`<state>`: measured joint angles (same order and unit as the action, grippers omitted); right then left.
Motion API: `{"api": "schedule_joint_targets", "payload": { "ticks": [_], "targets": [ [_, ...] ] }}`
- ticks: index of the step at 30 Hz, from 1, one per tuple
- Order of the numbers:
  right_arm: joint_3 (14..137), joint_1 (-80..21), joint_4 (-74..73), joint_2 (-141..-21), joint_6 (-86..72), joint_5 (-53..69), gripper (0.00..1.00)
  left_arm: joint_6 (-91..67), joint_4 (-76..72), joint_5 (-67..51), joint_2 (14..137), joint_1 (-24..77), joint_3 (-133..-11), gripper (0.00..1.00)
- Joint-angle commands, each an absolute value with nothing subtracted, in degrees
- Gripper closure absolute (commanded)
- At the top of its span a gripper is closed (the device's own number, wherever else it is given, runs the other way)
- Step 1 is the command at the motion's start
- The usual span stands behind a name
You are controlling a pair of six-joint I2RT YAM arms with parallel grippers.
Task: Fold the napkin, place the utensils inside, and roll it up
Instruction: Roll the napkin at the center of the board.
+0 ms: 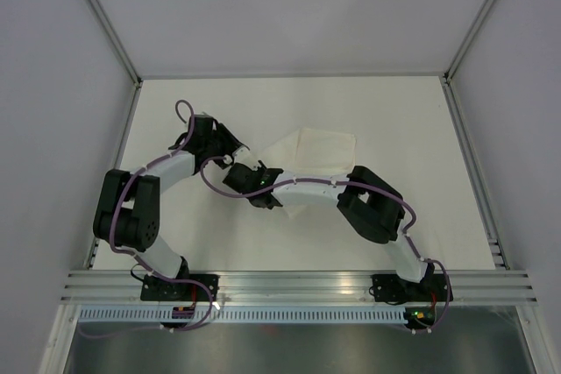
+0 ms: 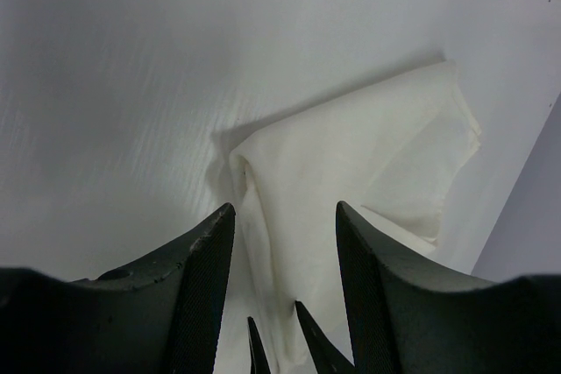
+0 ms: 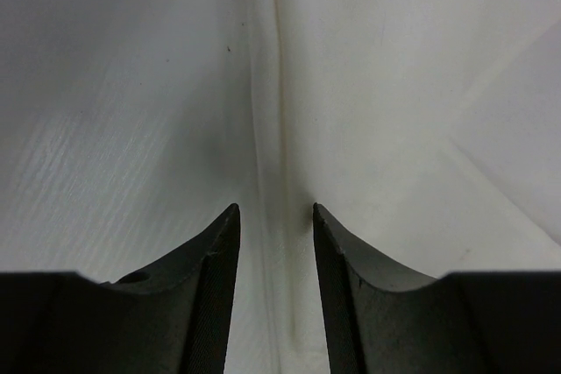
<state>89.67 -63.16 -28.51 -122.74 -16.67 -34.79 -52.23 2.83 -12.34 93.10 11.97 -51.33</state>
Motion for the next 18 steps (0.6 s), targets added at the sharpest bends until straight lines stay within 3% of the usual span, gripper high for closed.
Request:
{"api": "schedule_joint_targets", "payload": {
  "ticks": [1, 18],
  "targets": [
    [89.39, -62.93, -24.97, -122.61, -16.26, -35.78, 0.55, -53.09, 1.23, -13.62, 93.52, 11.43, -51.33, 0.45],
    [85.52, -60.64, -22.59, -122.35, -18.45, -31.2, 0.65, -52.65, 1.32, -13.54, 94.39, 11.34, -51.59, 0.45]
  ]
}}
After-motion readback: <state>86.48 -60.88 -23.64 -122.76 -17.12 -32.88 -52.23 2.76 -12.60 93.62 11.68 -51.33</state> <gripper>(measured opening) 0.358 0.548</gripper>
